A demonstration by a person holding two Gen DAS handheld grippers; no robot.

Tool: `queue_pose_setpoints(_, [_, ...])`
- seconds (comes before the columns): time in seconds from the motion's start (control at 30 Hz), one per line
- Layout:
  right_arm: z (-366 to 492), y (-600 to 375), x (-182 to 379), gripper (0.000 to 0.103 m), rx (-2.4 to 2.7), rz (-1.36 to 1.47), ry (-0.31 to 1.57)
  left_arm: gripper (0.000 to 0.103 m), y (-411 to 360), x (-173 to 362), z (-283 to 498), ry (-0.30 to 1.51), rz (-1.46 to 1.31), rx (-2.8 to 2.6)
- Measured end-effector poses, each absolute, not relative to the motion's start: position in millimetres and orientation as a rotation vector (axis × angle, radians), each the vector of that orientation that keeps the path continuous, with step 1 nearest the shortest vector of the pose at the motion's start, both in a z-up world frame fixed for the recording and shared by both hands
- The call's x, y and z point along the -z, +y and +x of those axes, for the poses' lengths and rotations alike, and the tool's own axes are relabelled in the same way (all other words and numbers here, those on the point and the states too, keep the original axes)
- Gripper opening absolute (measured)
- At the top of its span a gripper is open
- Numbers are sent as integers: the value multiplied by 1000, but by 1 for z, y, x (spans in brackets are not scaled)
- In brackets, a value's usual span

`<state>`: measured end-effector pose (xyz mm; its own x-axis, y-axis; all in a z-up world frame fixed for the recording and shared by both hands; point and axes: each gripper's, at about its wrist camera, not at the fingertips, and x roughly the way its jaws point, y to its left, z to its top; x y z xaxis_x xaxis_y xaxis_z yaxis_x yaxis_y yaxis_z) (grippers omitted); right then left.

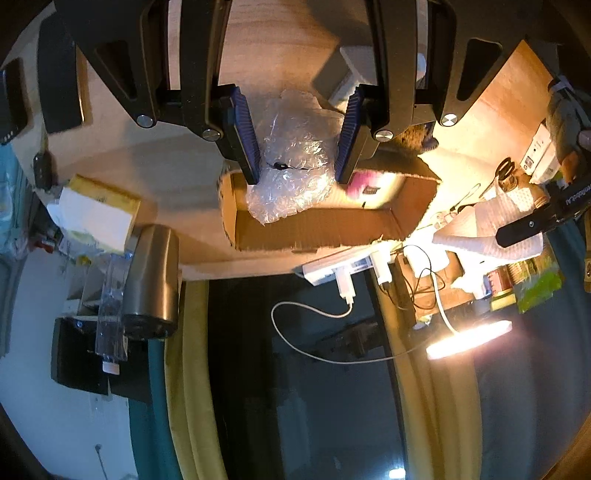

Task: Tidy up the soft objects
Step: 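Carry the towel and bubble-wrap bundle with both tools into the cardboard box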

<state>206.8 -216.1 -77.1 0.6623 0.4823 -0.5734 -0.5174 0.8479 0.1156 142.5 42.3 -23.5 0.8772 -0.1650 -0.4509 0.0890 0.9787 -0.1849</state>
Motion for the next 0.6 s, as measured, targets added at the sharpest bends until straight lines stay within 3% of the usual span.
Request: queue_pose_setpoints(0.6, [240,-216,81,44,-562,-49,637,6,28,50,205,514,-128,158])
